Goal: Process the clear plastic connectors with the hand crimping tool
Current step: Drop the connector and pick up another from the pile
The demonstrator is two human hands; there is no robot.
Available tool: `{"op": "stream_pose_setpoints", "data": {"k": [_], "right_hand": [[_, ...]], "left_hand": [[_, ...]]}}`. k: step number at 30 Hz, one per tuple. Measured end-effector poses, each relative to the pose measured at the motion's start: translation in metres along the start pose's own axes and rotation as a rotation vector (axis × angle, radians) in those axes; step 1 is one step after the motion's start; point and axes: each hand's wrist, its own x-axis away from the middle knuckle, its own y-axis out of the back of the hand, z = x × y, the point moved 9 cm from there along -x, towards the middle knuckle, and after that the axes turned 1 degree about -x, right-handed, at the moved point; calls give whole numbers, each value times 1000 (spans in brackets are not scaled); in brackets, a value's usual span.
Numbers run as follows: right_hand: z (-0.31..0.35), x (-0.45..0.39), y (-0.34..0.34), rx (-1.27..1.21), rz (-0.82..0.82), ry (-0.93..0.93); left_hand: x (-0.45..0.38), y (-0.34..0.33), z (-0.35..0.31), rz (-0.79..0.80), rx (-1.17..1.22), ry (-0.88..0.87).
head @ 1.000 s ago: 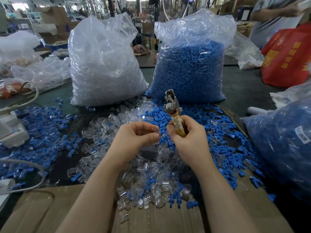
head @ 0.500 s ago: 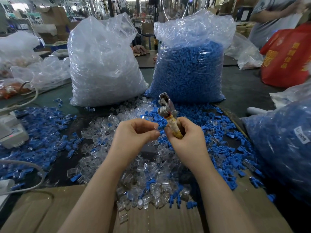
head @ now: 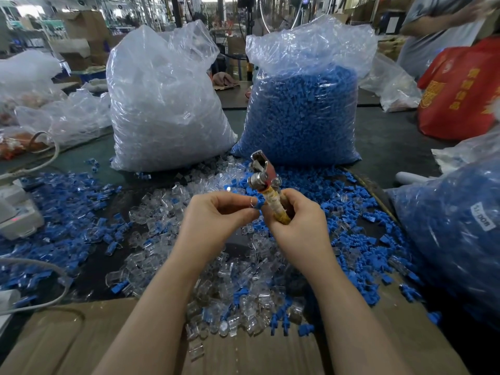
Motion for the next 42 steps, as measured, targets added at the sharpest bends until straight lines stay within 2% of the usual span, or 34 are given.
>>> {"op": "stream_pose_setpoints", "data": {"k": [13, 21, 31, 42], "right_hand": [[-3, 1, -2, -52, 39, -13], [-12, -1, 10, -59, 21, -76], [-18, 2, -7, 122, 247, -106], [-16, 5, -15, 181, 316, -90]], "left_hand": [[2, -1, -2, -18, 26, -14], [-2, 10, 1, -74, 201, -18], [-3, 19, -7, -89, 175, -152], [-2, 22, -12, -54, 114, -245]]}}
